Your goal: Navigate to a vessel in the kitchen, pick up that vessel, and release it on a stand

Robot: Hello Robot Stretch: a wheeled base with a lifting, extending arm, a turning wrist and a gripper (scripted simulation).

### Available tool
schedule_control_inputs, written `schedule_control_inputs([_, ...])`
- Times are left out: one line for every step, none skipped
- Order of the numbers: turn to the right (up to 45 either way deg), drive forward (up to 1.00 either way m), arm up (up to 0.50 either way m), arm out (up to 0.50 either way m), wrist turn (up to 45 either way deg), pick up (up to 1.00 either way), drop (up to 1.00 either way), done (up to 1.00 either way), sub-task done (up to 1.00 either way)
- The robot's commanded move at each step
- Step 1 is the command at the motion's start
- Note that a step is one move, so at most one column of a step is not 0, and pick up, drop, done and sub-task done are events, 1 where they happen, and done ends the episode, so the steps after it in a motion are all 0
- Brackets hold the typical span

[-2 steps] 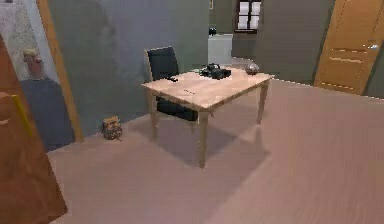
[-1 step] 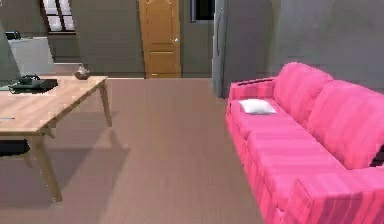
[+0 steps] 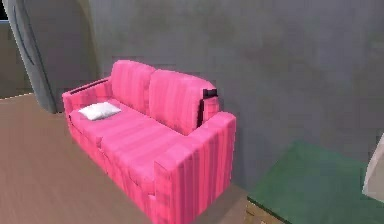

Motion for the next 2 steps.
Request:
schedule_control_inputs([30.0,0.00,0.00,0.00,0.0,0.00,0.00,0.00,0.00])
schedule_control_inputs([0.0,0.25,0.00,0.00,0.0,0.00,0.00,0.00,0.00])
